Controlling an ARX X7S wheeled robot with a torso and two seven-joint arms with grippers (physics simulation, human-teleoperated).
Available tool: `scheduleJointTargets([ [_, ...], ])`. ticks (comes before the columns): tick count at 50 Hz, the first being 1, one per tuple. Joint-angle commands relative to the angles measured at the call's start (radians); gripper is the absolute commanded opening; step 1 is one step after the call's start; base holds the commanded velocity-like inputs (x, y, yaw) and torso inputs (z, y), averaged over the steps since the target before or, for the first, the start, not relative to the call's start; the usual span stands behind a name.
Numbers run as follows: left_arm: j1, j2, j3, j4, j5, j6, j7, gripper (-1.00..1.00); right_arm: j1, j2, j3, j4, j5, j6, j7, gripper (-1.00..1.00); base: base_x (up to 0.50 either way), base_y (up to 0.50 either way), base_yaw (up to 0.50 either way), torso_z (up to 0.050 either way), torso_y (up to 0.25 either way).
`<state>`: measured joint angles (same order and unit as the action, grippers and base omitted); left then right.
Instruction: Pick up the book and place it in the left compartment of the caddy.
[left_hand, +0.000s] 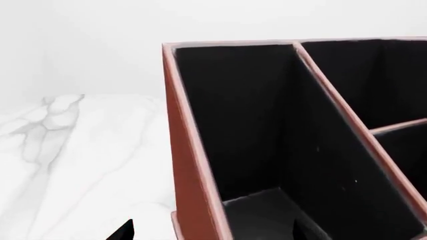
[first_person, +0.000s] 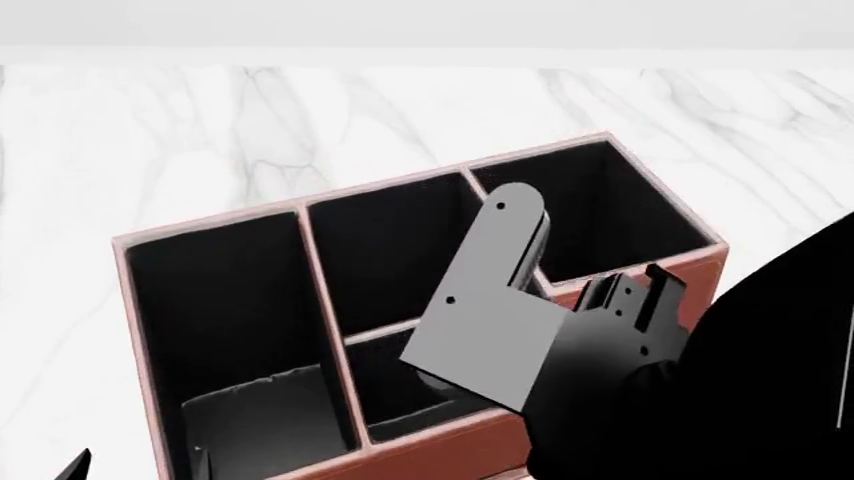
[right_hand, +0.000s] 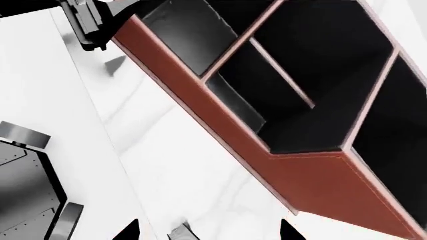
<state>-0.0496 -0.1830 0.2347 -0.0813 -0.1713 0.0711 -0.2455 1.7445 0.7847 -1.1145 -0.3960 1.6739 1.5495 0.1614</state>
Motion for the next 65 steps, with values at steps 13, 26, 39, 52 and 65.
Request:
scheduleJointTargets([
  [13, -0.003, -0.009, 0.011, -0.001, -0.007, 0.003, -0.012, 1.0, 0.069, 0.026, -0.176, 0.01, -0.021, -0.042, -0.055, 1.0, 0.0, 0.0, 0.0, 0.0, 0.0],
  [26, -0.004, -0.012, 0.018, -0.003, -0.01, 0.006, -0.018, 1.0, 0.058, 0.055, -0.23, 0.014, -0.042, -0.044, -0.055, 1.0, 0.0, 0.0, 0.0, 0.0, 0.0],
  [39, -0.006, -0.016, 0.024, -0.005, -0.017, 0.005, -0.023, 1.0, 0.031, 0.078, -0.291, 0.037, -0.088, -0.055, -0.063, 1.0, 0.0, 0.0, 0.0, 0.0, 0.0],
  [52, -0.007, -0.021, 0.028, -0.004, -0.023, 0.007, -0.027, 1.0, 0.062, 0.089, -0.327, 0.07, -0.119, -0.048, -0.059, 1.0, 0.0, 0.0, 0.0, 0.0, 0.0],
  [65, -0.007, -0.025, 0.034, -0.005, -0.026, 0.01, -0.033, 1.0, 0.059, 0.103, -0.361, 0.083, -0.14, -0.066, -0.065, 1.0, 0.0, 0.0, 0.0, 0.0, 0.0],
])
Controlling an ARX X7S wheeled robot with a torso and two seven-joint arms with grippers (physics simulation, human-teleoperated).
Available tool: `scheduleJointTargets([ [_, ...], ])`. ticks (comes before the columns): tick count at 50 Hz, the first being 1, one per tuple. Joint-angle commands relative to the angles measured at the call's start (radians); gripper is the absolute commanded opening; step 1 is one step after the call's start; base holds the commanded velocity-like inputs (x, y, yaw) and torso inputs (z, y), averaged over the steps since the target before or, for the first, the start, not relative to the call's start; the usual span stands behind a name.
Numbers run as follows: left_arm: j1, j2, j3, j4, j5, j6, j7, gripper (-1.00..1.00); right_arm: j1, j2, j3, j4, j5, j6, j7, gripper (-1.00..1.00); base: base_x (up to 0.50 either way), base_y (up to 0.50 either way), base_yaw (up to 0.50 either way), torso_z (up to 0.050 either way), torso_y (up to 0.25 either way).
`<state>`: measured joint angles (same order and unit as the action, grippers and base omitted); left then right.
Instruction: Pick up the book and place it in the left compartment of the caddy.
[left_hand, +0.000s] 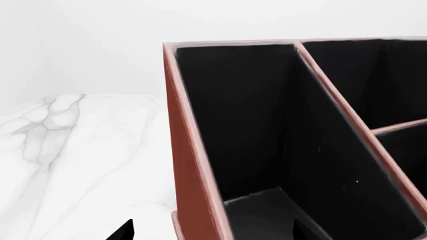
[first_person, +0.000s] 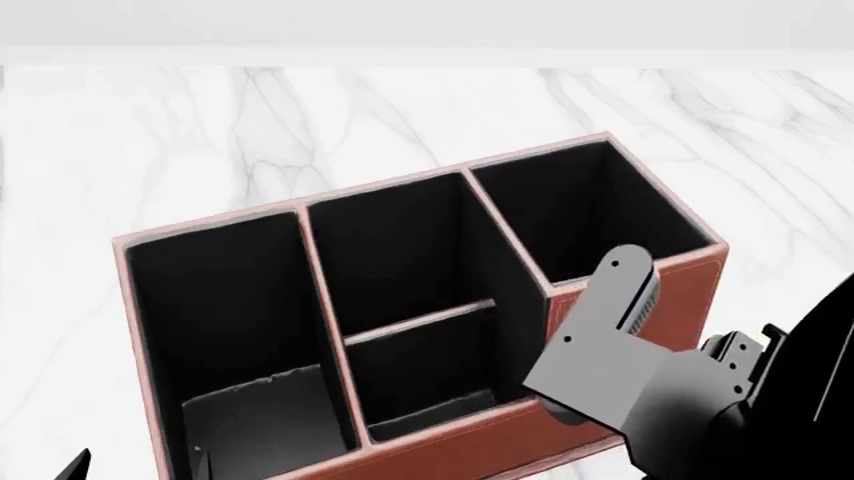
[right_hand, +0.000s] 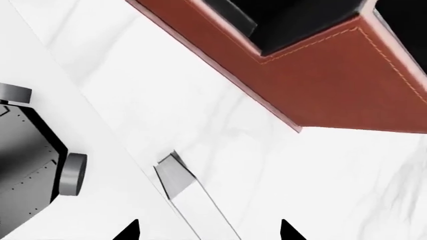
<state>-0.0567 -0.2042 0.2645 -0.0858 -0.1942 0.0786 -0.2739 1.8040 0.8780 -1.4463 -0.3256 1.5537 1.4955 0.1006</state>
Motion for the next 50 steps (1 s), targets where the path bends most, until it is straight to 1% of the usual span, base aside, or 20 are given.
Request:
scheduleJointTargets([
  [1, 0.0, -0.004, 0.004, 0.0, -0.003, 0.003, -0.005, 1.0, -0.004, 0.01, -0.032, 0.013, -0.019, -0.016, -0.002, 1.0, 0.0, 0.0, 0.0, 0.0, 0.0],
  [28, -0.005, -0.011, 0.017, -0.006, -0.009, 0.008, -0.014, 1.0, -0.062, 0.005, -0.102, 0.046, -0.115, -0.088, -0.055, 1.0, 0.0, 0.0, 0.0, 0.0, 0.0],
  [50, -0.005, -0.017, 0.024, -0.001, -0.02, 0.009, -0.02, 1.0, -0.143, -0.04, -0.165, 0.109, -0.218, -0.173, -0.13, 1.0, 0.0, 0.0, 0.0, 0.0, 0.0],
])
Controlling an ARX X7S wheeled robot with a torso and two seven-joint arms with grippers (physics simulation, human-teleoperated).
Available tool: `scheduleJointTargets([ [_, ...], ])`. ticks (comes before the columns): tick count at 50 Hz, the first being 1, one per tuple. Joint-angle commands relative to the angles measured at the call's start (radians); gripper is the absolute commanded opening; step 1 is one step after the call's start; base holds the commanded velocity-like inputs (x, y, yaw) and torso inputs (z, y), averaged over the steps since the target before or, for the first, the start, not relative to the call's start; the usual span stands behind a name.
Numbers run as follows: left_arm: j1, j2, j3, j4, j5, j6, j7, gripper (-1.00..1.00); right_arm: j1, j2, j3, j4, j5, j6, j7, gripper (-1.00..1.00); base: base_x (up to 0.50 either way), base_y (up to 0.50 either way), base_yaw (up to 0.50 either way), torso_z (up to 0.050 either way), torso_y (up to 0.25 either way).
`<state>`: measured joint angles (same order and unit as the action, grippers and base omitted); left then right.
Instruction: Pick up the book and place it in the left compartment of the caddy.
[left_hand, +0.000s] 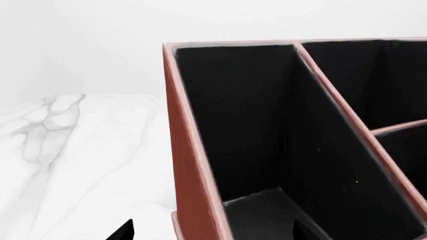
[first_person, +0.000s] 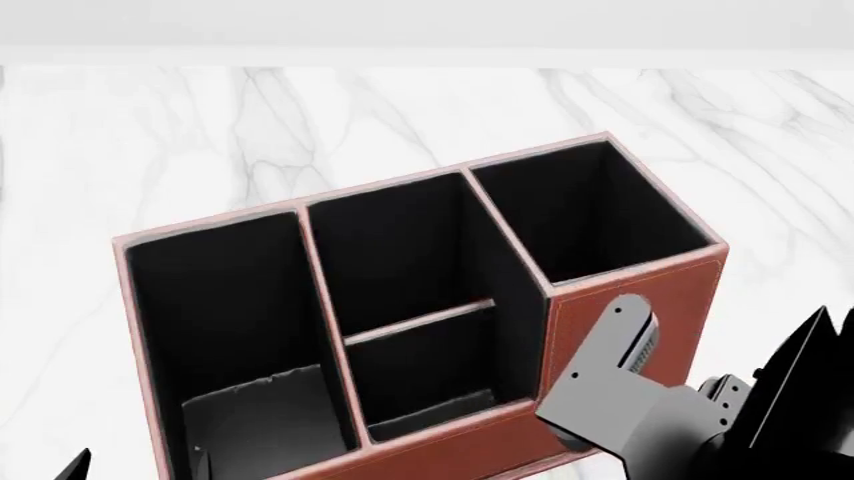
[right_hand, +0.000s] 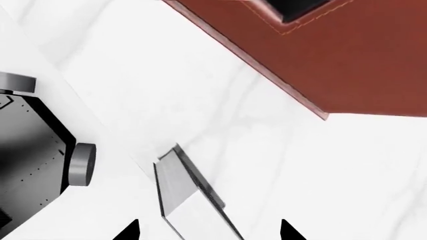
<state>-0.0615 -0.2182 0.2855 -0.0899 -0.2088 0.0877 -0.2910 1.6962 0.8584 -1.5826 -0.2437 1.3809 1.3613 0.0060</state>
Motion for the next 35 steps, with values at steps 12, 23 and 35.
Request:
scheduleJointTargets([
  [12, -0.002, -0.007, 0.007, 0.002, -0.01, 0.003, -0.006, 1.0, -0.065, -0.025, -0.048, 0.044, -0.064, -0.058, -0.047, 1.0, 0.0, 0.0, 0.0, 0.0, 0.0],
  [23, -0.001, -0.01, 0.008, 0.006, -0.017, 0.002, -0.009, 1.0, -0.091, -0.038, -0.081, 0.093, -0.074, -0.032, -0.033, 1.0, 0.0, 0.0, 0.0, 0.0, 0.0],
  [35, -0.001, -0.013, 0.012, 0.005, -0.019, 0.006, -0.013, 1.0, -0.105, -0.041, -0.098, 0.124, -0.084, -0.027, -0.016, 1.0, 0.0, 0.0, 0.0, 0.0, 0.0],
])
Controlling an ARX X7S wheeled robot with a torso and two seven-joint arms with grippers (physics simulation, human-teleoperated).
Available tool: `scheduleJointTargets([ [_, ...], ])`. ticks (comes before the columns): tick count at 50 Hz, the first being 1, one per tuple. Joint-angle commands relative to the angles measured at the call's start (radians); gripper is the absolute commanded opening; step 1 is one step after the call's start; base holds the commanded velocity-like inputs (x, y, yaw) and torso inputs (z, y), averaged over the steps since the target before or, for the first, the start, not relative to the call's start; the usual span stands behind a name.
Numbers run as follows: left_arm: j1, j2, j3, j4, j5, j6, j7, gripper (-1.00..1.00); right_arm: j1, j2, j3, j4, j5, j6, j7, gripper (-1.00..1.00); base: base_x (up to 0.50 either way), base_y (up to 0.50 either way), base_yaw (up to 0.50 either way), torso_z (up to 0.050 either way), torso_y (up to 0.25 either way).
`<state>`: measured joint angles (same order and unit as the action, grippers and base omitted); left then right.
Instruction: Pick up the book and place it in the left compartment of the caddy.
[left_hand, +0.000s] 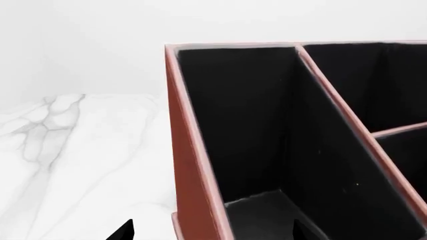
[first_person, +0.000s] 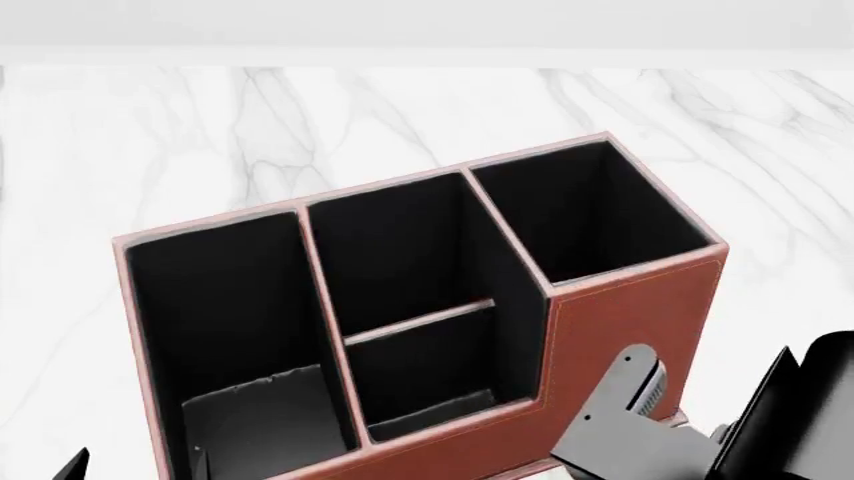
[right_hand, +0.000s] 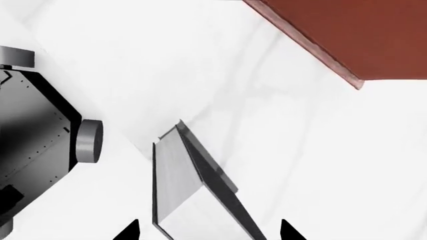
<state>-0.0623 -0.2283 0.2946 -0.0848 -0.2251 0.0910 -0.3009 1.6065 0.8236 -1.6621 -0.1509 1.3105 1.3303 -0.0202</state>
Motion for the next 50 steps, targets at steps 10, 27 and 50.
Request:
scheduleJointTargets([
  [10, -0.001, -0.005, 0.008, -0.001, -0.006, 0.005, -0.004, 1.0, -0.023, -0.008, -0.031, 0.024, -0.046, -0.028, 0.0, -1.0, 0.0, 0.0, 0.0, 0.0, 0.0],
  [27, -0.002, -0.009, 0.016, -0.003, -0.009, 0.007, -0.008, 1.0, -0.033, -0.017, -0.037, 0.023, -0.048, -0.047, -0.018, -1.0, 0.0, 0.0, 0.0, 0.0, 0.0],
  [50, -0.002, -0.015, 0.024, -0.002, -0.013, 0.011, -0.016, 1.0, -0.102, -0.021, 0.21, 0.186, 0.147, -0.277, 0.186, -1.0, 0.0, 0.0, 0.0, -0.001, 0.0],
])
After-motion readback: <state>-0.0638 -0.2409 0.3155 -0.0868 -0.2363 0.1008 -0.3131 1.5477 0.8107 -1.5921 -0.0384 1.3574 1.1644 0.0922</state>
